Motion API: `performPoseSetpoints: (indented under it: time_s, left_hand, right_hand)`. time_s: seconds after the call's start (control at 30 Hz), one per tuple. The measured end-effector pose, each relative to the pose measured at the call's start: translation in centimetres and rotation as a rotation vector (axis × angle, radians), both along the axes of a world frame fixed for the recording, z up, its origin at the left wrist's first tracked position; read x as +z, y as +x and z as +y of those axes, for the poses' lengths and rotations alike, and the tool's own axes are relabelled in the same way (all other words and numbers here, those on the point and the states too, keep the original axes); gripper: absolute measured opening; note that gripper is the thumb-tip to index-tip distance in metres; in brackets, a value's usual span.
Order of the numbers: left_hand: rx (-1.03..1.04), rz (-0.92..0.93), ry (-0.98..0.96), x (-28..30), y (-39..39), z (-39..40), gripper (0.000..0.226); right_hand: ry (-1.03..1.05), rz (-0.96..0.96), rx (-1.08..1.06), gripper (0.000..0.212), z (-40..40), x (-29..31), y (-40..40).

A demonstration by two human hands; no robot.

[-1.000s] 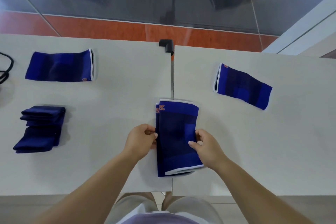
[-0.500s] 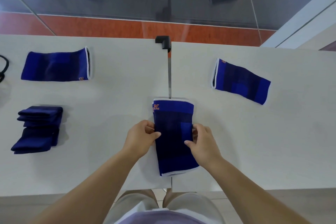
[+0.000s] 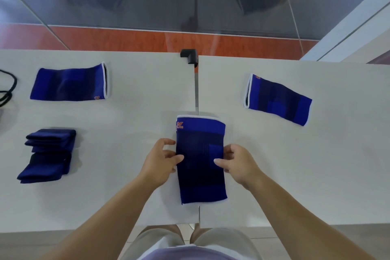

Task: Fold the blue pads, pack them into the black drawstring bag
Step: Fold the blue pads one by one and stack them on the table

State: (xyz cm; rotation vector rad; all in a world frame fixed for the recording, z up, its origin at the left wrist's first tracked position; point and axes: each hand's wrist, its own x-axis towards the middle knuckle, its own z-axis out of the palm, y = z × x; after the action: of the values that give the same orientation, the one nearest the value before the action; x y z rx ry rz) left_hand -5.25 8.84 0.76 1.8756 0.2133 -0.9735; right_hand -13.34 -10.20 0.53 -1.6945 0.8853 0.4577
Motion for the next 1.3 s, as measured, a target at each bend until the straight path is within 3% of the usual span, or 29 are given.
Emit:
performPoseSetpoints:
  time_s: [0.13,0.23,0.43,0.5,0.6,0.77,0.9,1.0,1.13,1.2,1.3]
  left_hand:
    - [0.110,-0.080,-0.186,1.6,1.7,0.0,0.031]
    - [0.084,-0.193,-0.257,3.0,2.7,0.0,0.035]
    - [-0.306,-0.465,-0.010,4.9,2.8,0.9,0.069]
    - [-0.374,-0.556,0.060,5.1,2.8,1.3,0.065]
    - [-0.395,-0.641,0.112,5.5,3.2,2.1,0.044]
    - [-0.335,-0.588,0.095,6.0,4.3,3.9,0.021]
    - [-0.170,-0.328,-0.104,6.5,5.1,5.0,0.012]
    - [-0.133,-0.284,-0.078,6.2,5.0,5.3,0.007]
    - [-0.056,-0.178,-0.114,5.1,4.1,6.0,0.033]
    - [-0.084,-0.154,-0.092,4.6,3.7,6.9,0.050]
    - [-0.064,-0.176,-0.012,3.8,3.7,8.6,0.058]
  right_hand:
    - [0.002,-0.258,-0.143,0.039,0.0,2.2,0.9]
    - [-0.094,-0.383,-0.050,0.047,0.5,4.1,1.6]
    - [-0.379,-0.295,0.363,0.071,1.5,6.3,2.8]
    - [-0.414,-0.257,0.399,0.070,1.9,6.7,3.2]
    - [-0.446,-0.301,0.429,0.046,2.5,7.1,3.8]
    - [-0.479,-0.337,0.485,0.023,3.1,7.3,4.7]
    - [-0.244,-0.300,0.432,0.008,3.7,7.9,5.3]
    - [-0.144,-0.272,0.346,0.011,4.7,7.8,5.4]
    - [-0.211,-0.262,0.253,0.022,6.2,6.7,5.5]
    - [-0.230,-0.265,0.260,0.021,7.1,6.0,5.4]
    - [-0.199,-0.234,0.345,0.015,8.4,4.7,5.2]
